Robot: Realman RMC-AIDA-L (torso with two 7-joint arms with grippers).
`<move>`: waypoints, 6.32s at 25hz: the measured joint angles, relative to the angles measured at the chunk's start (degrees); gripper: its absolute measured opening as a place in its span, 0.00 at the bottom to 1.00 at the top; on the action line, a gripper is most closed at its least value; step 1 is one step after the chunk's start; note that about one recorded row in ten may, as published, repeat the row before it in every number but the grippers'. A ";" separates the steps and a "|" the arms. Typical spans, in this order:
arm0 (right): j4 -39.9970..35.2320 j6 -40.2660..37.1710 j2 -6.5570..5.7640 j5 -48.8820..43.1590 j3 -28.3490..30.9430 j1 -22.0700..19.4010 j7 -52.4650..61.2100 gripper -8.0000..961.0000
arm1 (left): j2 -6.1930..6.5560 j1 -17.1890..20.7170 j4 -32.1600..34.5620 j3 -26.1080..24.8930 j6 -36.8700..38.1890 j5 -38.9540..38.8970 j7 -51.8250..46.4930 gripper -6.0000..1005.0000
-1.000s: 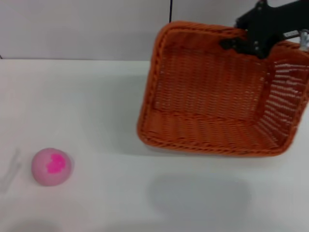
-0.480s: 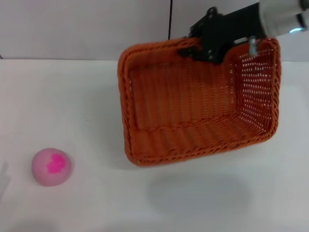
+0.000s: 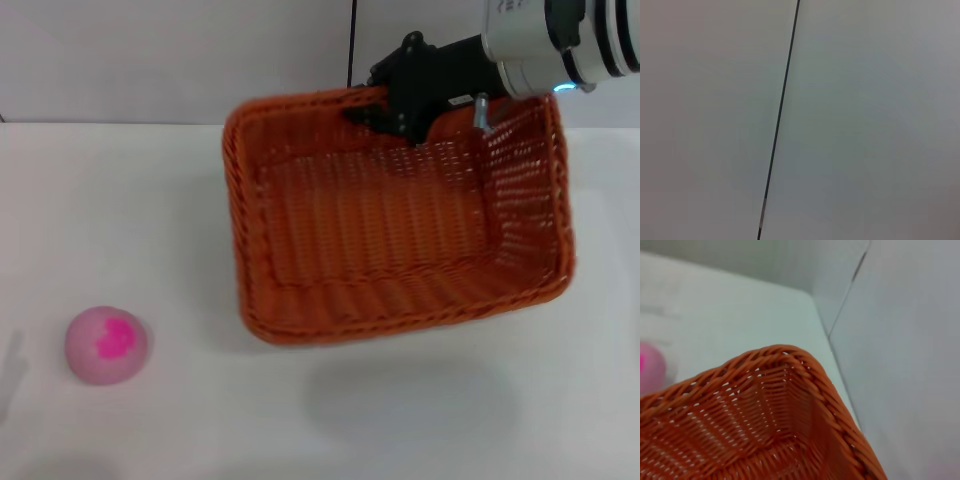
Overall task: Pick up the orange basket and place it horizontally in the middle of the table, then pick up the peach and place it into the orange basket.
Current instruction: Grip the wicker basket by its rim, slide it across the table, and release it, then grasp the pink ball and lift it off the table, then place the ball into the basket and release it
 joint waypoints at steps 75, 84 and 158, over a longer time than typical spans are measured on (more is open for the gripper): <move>-28.82 -9.84 2.18 71.04 -15.97 -52.90 -14.67 0.57 | 0.73 -3.11 -21.00 7.58 6.65 12.50 -17.84 0.83; -7.96 -26.34 1.93 77.39 -1.69 -54.72 -17.24 0.57 | 0.94 -5.66 -30.66 7.06 10.66 26.70 -28.37 0.83; 12.95 -34.39 1.51 77.04 15.54 -54.17 -17.63 0.57 | 0.10 -29.51 -2.90 2.45 14.56 28.99 -10.84 0.30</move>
